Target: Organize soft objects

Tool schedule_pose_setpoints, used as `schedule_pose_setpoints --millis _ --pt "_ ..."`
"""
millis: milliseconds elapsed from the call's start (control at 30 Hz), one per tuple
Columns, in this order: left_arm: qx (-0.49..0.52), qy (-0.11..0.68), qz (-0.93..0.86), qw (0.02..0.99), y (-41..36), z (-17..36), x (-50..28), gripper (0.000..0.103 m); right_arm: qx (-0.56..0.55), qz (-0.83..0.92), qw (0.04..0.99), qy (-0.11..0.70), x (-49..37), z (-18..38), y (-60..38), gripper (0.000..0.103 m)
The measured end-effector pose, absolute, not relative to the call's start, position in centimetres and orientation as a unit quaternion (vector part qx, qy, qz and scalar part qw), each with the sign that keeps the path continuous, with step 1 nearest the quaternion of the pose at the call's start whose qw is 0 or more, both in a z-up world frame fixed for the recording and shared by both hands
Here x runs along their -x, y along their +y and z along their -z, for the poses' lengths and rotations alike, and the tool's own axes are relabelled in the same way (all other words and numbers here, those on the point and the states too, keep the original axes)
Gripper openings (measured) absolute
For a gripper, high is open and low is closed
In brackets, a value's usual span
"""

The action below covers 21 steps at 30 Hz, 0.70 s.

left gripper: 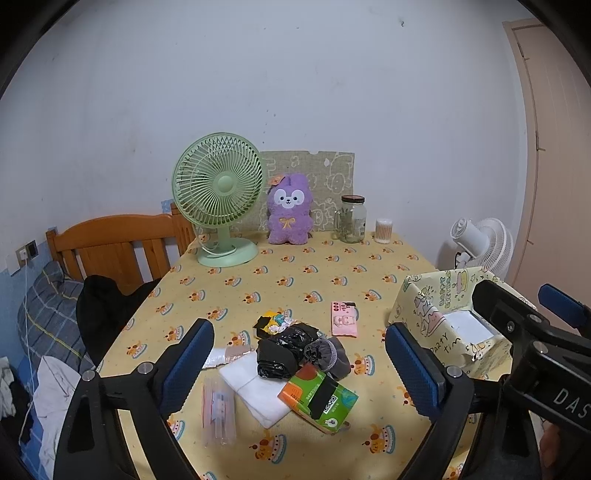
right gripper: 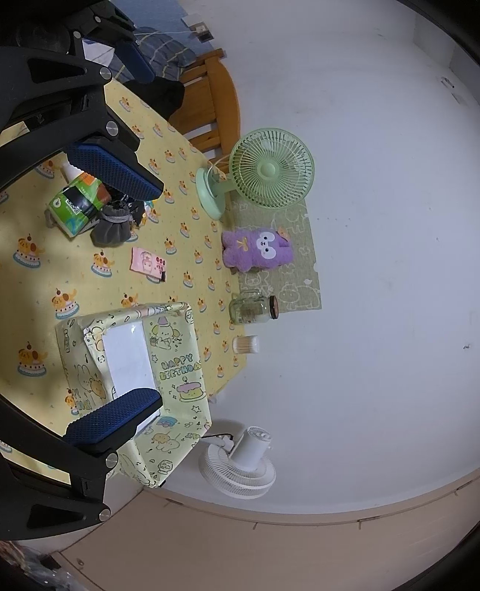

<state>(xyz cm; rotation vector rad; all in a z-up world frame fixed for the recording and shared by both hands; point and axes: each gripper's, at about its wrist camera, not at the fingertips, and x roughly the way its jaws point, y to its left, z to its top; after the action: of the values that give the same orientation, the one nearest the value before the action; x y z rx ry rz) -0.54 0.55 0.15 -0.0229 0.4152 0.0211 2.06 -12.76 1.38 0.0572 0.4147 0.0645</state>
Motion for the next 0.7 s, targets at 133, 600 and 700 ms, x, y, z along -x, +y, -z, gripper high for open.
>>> schedule_pose_setpoints --millis 133,600,700 --pt "0.017 0.214 -0.009 0.977 0.7 0.2 0.4 0.091 -0.03 -0.035 0.977 0.21 -2.3 -1.1 -12.6 0.102" --pt "-0.01 0.24 -0.02 0.971 1.3 2.6 -0.6 0.085 -0.025 -0.067 0.967 0.244 -4.0 2.0 -10.1 0.096" --pt "-0.005 0.246 -0.021 0.969 1.7 3.5 -0.9 0.084 -0.019 -0.074 0.965 0.252 -4.4 2.8 -9.2 0.095"
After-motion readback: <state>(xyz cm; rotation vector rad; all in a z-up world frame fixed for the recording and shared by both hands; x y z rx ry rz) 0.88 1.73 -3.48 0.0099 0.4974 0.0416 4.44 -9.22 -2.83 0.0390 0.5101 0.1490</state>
